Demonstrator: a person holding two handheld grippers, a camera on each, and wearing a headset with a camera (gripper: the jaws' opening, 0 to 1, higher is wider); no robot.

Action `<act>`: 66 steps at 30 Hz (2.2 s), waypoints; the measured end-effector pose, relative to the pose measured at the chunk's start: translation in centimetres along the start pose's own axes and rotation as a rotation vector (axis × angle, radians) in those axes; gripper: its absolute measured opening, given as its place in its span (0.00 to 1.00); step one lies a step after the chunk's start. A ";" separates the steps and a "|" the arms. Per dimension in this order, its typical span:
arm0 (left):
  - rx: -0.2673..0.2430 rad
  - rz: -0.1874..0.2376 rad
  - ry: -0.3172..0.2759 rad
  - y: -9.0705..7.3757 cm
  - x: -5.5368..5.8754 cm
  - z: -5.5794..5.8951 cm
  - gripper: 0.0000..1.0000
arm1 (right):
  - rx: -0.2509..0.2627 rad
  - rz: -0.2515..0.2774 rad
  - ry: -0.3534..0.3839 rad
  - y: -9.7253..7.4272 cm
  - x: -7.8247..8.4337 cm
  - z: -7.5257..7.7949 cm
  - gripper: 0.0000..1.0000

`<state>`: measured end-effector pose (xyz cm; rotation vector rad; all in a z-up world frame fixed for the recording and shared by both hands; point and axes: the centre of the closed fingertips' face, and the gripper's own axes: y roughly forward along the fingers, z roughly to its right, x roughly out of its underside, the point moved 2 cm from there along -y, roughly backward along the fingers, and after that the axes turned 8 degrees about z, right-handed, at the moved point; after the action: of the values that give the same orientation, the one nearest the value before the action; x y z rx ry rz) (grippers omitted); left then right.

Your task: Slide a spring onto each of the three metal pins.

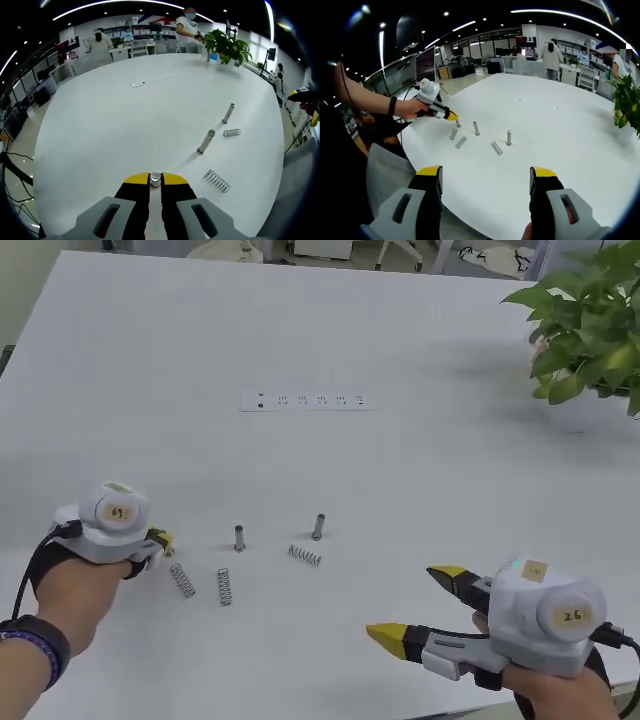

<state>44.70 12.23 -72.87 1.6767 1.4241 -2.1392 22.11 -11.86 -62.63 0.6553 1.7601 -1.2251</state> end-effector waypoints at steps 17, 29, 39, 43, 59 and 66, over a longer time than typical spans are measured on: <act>-0.002 -0.008 0.004 0.0 0.0 0.2 0.00 | 0.008 0.004 0.003 0.0 0.1 0.3 0.69; 0.004 -0.009 -0.006 -0.1 -0.1 0.4 0.04 | 0.012 0.006 0.006 -0.2 0.1 0.4 0.69; 0.005 0.013 -0.028 -0.6 -0.6 0.5 0.13 | 0.012 0.016 0.010 -0.1 0.0 0.4 0.69; 0.012 0.026 -0.063 -1.1 -0.6 0.7 0.19 | 0.011 0.018 0.011 -0.1 0.1 0.4 0.69; 0.000 0.068 -0.094 -3.8 -0.1 0.8 0.25 | 0.009 0.022 0.012 -0.2 0.3 0.4 0.69; -0.003 0.077 -0.099 -5.4 0.9 1.0 0.27 | 0.012 0.023 0.016 -0.3 0.4 0.4 0.69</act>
<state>40.63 15.05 -70.38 1.5733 1.3137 -2.1454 21.78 -12.41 -62.92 0.6923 1.7547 -1.2181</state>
